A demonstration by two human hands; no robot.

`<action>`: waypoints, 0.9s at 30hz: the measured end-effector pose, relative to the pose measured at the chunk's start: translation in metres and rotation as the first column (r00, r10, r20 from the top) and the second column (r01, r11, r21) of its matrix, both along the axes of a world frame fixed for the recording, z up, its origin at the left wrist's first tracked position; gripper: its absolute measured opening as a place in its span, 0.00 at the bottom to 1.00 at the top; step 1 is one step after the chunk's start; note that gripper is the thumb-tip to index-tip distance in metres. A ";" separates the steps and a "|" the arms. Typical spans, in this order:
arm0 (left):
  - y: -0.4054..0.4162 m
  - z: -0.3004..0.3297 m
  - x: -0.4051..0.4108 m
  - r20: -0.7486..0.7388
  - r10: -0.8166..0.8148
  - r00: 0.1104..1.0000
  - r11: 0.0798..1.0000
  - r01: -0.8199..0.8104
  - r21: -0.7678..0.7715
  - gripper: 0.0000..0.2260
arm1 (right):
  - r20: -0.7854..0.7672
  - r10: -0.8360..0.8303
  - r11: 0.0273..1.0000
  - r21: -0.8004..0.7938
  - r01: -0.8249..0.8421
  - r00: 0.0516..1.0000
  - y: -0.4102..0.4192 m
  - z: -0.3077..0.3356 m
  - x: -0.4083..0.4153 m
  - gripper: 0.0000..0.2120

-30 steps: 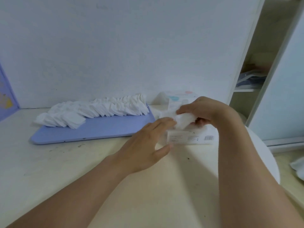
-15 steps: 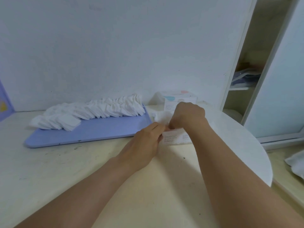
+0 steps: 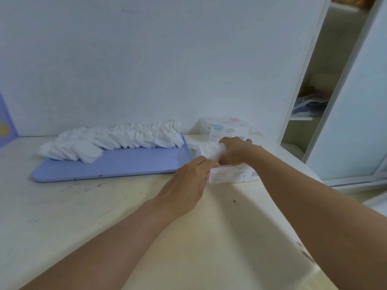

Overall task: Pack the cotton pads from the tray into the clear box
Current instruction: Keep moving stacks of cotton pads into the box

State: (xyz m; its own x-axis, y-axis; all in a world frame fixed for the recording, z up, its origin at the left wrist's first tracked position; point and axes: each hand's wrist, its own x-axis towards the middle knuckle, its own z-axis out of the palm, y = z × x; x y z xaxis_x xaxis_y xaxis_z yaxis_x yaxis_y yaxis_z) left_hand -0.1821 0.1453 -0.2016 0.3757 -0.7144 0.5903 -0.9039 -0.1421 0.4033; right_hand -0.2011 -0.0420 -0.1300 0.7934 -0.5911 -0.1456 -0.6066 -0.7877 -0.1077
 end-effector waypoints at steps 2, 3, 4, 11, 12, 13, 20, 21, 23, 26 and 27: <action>0.003 -0.002 0.002 -0.076 -0.066 0.995 0.998 0.064 -0.026 0.16 | -0.017 0.031 0.999 0.024 -0.031 0.999 0.000 0.004 -0.005 0.44; 0.005 -0.001 0.002 -0.145 -0.085 0.986 0.995 0.078 -0.059 0.17 | -0.018 0.039 0.998 0.051 -0.038 0.999 0.001 0.010 -0.010 0.48; 0.008 0.001 0.002 -0.220 -0.093 0.971 0.991 0.070 -0.110 0.17 | -0.010 0.039 0.997 0.068 -0.038 0.999 0.001 0.019 -0.016 0.52; 0.080 0.048 0.065 -0.410 0.410 0.815 0.811 -0.532 -0.245 0.09 | 0.622 0.418 0.809 0.076 -0.583 0.662 0.120 0.071 -0.015 0.23; 0.097 0.053 0.077 -0.412 0.493 0.767 0.768 -0.605 -0.208 0.10 | 0.634 0.444 0.755 0.115 -0.645 0.633 0.148 0.065 -0.002 0.17; 0.114 0.055 0.087 -0.418 0.550 0.723 0.730 -0.659 -0.179 0.12 | 0.613 0.476 0.723 0.135 -0.678 0.630 0.172 0.056 0.012 0.14; 0.234 0.026 0.137 -0.551 0.713 0.433 0.497 -0.867 -0.039 0.35 | 0.483 0.459 0.781 0.181 -0.598 0.746 0.258 -0.018 0.117 0.32; 0.246 0.022 0.145 -0.626 0.673 0.394 0.510 -0.860 0.006 0.37 | 0.477 0.458 0.787 0.176 -0.592 0.750 0.269 -0.025 0.129 0.36; 0.253 0.020 0.161 -0.767 0.566 0.302 0.549 -0.832 0.079 0.40 | 0.464 0.455 0.799 0.164 -0.578 0.760 0.280 -0.038 0.146 0.38; 0.250 0.031 0.183 -0.923 0.295 0.247 0.653 -0.757 0.006 0.32 | 0.457 0.463 0.823 0.095 -0.560 0.759 0.291 -0.047 0.165 0.31; 0.247 0.033 0.187 -0.950 0.200 0.239 0.675 -0.736 -0.043 0.27 | 0.463 0.465 0.830 0.068 -0.554 0.754 0.293 -0.049 0.169 0.27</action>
